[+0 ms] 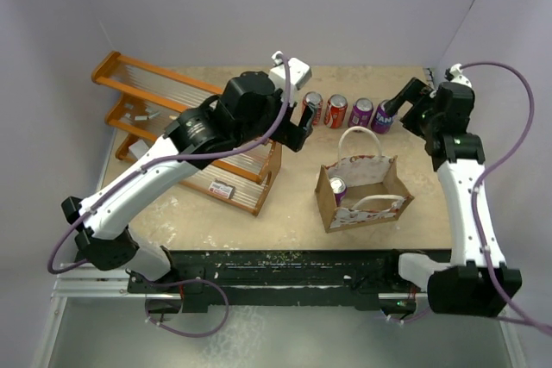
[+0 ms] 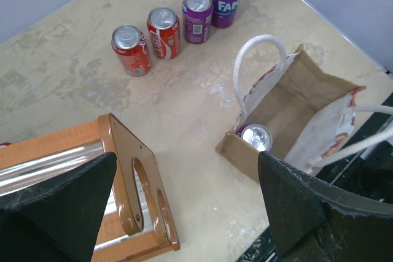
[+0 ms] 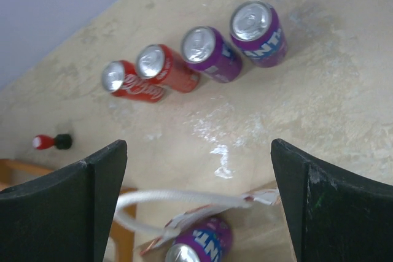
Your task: Take the beverage out of the canvas bag
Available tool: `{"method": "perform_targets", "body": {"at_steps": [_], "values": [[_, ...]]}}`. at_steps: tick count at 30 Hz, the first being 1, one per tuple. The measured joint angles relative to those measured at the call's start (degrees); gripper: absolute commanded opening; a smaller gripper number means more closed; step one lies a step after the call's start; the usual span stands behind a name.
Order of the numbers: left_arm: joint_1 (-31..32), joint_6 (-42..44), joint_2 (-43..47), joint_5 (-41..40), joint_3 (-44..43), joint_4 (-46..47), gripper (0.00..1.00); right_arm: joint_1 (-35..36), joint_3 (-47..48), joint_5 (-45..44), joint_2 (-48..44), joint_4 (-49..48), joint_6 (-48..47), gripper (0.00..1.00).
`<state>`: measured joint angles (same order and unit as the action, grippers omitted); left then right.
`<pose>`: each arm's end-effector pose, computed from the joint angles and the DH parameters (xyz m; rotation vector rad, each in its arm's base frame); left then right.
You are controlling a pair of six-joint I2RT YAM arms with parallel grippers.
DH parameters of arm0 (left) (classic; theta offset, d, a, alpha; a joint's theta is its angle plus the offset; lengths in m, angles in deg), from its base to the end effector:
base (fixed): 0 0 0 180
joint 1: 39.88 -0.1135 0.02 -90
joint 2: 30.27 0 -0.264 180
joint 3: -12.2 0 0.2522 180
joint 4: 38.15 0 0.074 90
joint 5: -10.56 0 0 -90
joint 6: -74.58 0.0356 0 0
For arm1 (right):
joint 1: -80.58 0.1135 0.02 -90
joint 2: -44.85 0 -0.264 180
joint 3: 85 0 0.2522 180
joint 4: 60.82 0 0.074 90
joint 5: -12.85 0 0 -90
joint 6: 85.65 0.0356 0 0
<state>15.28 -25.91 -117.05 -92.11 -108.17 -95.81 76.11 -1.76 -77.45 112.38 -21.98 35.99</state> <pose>0.1861 -0.2537 0.4723 0.6308 1.9167 -0.5198 0.2619 -0.0207 0.3827 0.6191 1.8881 0.3031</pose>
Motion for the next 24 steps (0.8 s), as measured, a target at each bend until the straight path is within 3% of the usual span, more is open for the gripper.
{"method": "perform_targets", "body": {"at_steps": [7, 16, 24], "values": [[0.0, -7.7, 8.5, 2.0, 3.7, -1.9, 0.99, 0.0, 0.0, 8.6, -10.4, 3.9, 4.9, 1.0], [0.0, -12.7, 16.2, 1.6, 9.4, -2.3, 0.99, 1.4, 0.0, 16.4, -10.5, 13.7, 10.1, 1.0], [0.0, -14.7, 16.9, 1.9, 12.4, -5.1, 0.99, 12.3, -6.5, 14.5, -10.6, 16.4, 17.3, 1.0]]}}
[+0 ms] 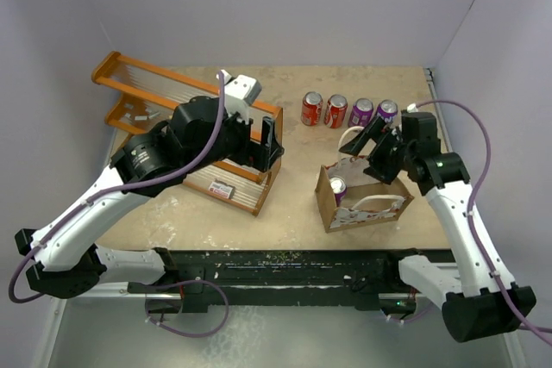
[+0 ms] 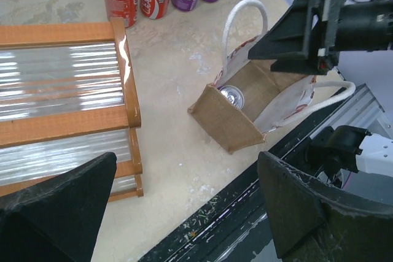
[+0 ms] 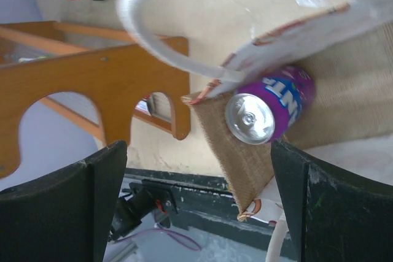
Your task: Take the beverage out of the canvas bag
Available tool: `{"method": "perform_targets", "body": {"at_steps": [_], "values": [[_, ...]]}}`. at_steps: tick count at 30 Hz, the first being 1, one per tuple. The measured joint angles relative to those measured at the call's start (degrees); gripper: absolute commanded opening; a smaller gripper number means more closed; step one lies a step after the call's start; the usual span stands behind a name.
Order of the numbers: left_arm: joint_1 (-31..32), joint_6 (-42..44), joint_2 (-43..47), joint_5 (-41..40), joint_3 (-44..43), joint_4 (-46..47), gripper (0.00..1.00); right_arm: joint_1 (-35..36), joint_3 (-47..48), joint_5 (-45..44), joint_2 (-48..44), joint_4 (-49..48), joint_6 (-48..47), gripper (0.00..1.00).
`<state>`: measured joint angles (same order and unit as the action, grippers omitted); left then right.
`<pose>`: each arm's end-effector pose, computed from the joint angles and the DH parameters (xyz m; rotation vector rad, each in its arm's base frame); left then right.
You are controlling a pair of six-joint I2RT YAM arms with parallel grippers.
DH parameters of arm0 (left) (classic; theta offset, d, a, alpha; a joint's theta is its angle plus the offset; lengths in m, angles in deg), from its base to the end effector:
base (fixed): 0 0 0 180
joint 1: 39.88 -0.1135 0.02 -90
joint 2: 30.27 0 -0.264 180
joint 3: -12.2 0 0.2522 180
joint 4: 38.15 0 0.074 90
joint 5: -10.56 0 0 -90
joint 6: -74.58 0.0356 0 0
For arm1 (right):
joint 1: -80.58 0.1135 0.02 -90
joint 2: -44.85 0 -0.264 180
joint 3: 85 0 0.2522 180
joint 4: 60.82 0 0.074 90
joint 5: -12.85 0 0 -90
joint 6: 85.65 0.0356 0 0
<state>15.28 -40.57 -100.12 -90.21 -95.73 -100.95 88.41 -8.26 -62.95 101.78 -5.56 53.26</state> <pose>0.1349 -0.1822 0.4713 0.4137 2.0243 -0.7032 0.1985 0.0361 0.3573 0.6649 2.1931 0.8109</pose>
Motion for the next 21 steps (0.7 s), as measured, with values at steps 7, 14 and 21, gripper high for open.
{"method": "perform_targets", "body": {"at_steps": [7, 14, 21], "values": [[0.0, 1.7, 0.7, -0.7, -2.7, -3.3, 0.99, 3.2, -10.1, -3.0, 2.3, -0.3, 10.1, 1.0], [0.0, 3.7, -0.4, -1.0, -6.5, -3.0, 0.99, 5.8, -12.0, -5.7, 5.4, -1.4, 16.0, 1.0], [0.0, 4.4, -0.9, -1.4, -6.3, -2.9, 0.99, 8.7, -12.0, -6.8, 12.8, -2.3, 17.7, 1.0]]}}
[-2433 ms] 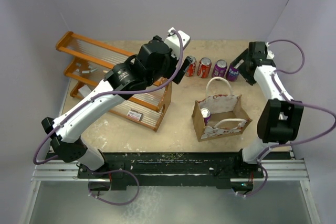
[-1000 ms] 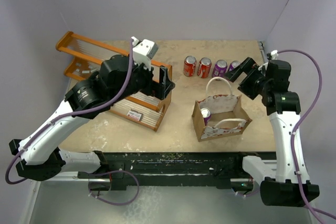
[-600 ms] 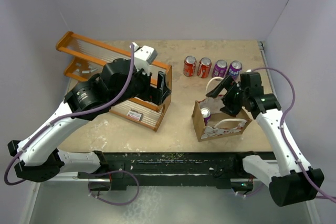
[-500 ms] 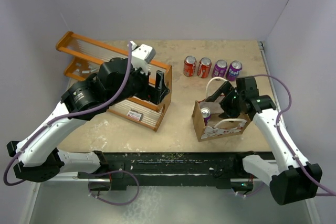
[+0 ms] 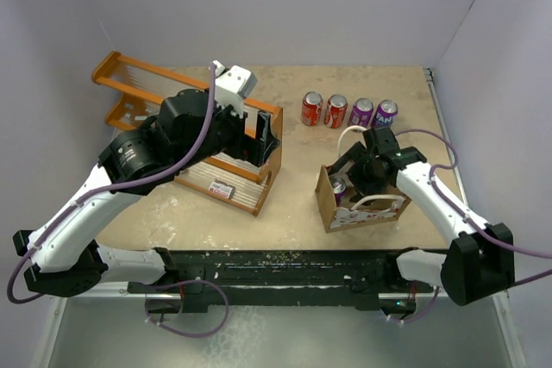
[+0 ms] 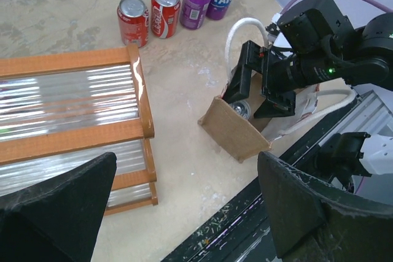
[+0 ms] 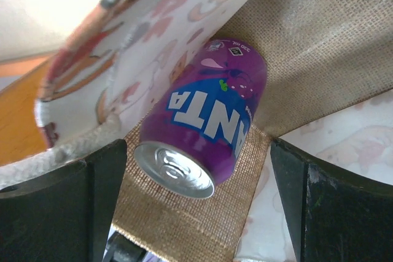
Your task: Take the beverage out of the canvas bag
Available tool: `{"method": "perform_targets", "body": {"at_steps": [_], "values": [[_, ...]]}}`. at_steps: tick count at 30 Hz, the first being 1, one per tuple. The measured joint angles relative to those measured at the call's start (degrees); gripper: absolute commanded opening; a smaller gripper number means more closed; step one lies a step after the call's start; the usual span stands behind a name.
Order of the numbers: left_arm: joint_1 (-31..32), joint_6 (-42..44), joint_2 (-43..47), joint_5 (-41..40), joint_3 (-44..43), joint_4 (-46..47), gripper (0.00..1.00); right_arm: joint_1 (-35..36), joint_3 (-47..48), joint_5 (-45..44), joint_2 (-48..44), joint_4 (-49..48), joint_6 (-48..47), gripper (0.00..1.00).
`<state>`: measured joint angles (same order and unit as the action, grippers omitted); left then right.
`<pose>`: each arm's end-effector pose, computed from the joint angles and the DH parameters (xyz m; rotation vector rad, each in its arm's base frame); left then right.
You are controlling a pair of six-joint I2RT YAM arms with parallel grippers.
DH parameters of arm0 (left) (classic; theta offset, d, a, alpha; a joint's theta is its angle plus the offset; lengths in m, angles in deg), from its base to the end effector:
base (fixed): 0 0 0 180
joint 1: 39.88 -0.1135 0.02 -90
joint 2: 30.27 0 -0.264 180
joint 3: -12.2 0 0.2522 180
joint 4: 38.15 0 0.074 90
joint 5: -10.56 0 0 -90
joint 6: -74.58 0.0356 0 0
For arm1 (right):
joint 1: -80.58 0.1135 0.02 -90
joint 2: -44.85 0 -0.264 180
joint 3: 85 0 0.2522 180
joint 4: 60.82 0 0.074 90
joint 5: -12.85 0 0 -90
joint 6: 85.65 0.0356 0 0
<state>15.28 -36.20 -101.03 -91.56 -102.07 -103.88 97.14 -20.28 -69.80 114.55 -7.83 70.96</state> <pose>0.1299 -0.1735 0.4952 0.4558 1.9569 -0.6605 0.2265 0.0721 0.2465 1.1104 2.4976 0.6519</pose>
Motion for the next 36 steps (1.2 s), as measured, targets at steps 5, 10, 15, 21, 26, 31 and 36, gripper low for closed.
{"method": "perform_targets", "body": {"at_steps": [5, 10, 15, 21, 26, 31, 36], "values": [[0.0, 0.4, 0.8, -1.1, 1.1, -0.1, 0.99, 2.0, 0.0, -2.1, 2.7, -0.2, 0.4, 1.0], [0.0, 0.4, 0.9, -1.6, 1.4, 0.0, 0.99, 2.8, 0.0, -3.8, 4.6, -1.7, 1.5, 1.0], [0.0, 0.5, 0.8, -1.5, 1.4, 0.0, 0.99, 3.5, 0.3, -5.6, 7.0, -3.5, 2.0, 1.0], [0.0, 0.9, 0.8, -1.3, 1.4, 0.0, 0.99, 4.4, 0.3, -6.6, 7.7, -4.1, 3.1, 0.93], [0.0, 0.9, 0.8, -1.3, 1.4, 0.0, 0.99, 5.6, -0.3, -6.6, 7.5, -4.2, 5.4, 0.9], [0.0, 0.9, 0.8, -1.1, 1.4, 0.0, 0.99, 6.4, -2.3, -6.1, 6.5, -4.3, 8.0, 0.84], [0.0, 0.9, 0.8, -0.7, 1.4, 0.0, 0.99, 6.7, -2.7, -5.9, 5.6, -4.6, 9.7, 0.66]]}}
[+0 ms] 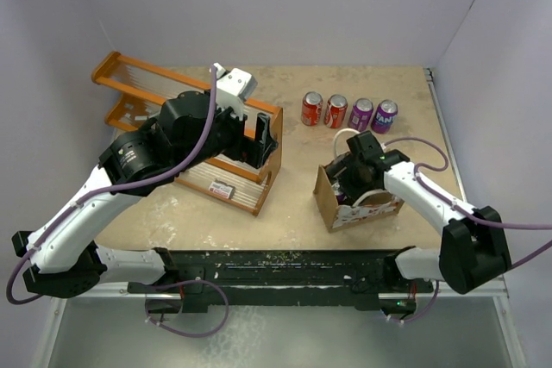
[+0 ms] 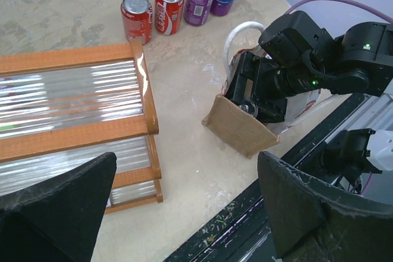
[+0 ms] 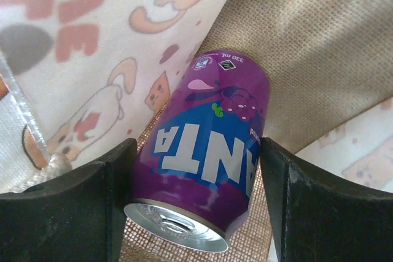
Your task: Take the beverage out of the canvas bag
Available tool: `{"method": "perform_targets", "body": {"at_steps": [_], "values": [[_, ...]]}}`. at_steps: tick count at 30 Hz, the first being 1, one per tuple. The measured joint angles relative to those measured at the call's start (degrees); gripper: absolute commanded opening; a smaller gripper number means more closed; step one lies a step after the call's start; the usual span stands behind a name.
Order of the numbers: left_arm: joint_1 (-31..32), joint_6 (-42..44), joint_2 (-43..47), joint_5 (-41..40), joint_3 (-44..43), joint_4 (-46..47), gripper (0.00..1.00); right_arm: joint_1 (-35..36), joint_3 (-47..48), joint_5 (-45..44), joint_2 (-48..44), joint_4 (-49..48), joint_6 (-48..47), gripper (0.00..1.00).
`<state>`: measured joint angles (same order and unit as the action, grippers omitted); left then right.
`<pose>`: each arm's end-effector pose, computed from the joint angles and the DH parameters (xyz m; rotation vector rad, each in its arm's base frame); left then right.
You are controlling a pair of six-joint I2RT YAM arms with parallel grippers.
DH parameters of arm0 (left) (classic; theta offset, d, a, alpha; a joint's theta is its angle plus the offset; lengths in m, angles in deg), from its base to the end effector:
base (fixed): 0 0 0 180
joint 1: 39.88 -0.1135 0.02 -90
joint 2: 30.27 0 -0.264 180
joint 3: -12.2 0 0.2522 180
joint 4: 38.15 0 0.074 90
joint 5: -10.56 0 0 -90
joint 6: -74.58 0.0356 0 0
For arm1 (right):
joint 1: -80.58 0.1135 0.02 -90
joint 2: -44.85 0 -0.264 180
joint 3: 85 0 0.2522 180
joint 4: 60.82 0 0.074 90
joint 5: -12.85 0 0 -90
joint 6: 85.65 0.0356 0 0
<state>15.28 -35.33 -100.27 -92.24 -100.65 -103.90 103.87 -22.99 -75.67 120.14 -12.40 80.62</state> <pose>0.1292 -0.1718 0.4908 0.4661 1.9608 -0.6332 0.2296 0.0998 0.2144 1.2355 2.4996 0.5600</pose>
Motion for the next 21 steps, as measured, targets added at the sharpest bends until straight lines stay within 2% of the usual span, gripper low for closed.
{"method": "perform_targets", "body": {"at_steps": [2, 7, 15, 21], "values": [[0.0, 0.0, 0.0, 0.2, 0.0, 0.0, 0.99, 0.0, 0.0, -0.2, -0.5, 0.5, 0.5, 0.55], [0.0, 0.0, 0.1, 0.5, 0.0, 0.0, 0.99, 0.3, 0.0, -0.8, -1.9, 2.4, 1.3, 0.37], [0.0, -0.1, 0.3, 1.3, 0.0, 0.0, 0.99, 0.3, 0.0, -1.7, -6.4, 5.0, 2.1, 0.24], [0.0, -0.5, 0.3, 2.6, 0.0, 0.0, 0.99, 0.3, 0.0, -2.1, -11.5, 7.6, 3.1, 0.19]]}}
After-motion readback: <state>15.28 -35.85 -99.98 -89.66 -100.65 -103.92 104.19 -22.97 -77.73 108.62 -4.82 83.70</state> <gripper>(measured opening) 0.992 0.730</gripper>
